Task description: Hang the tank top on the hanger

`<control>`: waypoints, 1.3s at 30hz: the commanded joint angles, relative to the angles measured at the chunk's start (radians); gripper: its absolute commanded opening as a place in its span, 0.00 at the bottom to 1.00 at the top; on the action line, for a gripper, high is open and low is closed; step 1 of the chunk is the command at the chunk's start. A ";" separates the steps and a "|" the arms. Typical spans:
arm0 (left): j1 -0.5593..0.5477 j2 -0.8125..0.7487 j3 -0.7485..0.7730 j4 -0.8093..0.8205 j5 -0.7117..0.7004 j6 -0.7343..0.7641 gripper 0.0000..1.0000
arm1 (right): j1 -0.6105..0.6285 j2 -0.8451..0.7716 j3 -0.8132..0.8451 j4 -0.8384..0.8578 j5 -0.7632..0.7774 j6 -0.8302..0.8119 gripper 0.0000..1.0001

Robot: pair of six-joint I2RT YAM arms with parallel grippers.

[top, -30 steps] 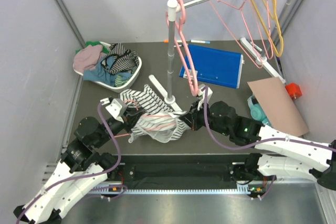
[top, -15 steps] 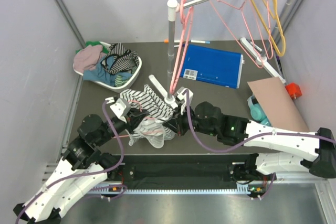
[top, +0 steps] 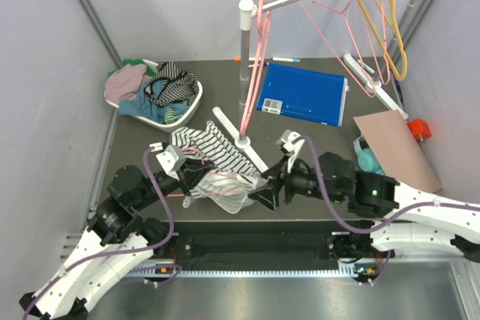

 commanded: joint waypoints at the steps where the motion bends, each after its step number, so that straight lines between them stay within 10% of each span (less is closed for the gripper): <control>1: 0.000 0.000 0.033 0.066 0.100 0.013 0.00 | 0.011 -0.082 0.000 -0.092 0.068 -0.072 0.75; 23: 0.000 0.003 0.045 0.106 0.194 -0.028 0.00 | 0.069 0.024 -0.078 -0.129 -0.014 -0.220 0.64; 32: 0.000 0.020 0.043 0.127 0.220 -0.064 0.00 | 0.102 0.047 -0.133 -0.037 0.102 -0.170 0.00; 34: 0.000 0.029 0.050 0.115 0.200 -0.064 0.13 | 0.102 0.027 -0.164 -0.049 0.137 -0.106 0.00; 35: 0.000 0.032 0.053 0.106 0.179 -0.064 0.46 | 0.102 -0.003 -0.177 -0.054 0.166 -0.078 0.00; 39: 0.000 0.043 0.059 0.098 0.127 -0.068 0.99 | 0.102 -0.114 -0.256 -0.075 0.222 0.042 0.00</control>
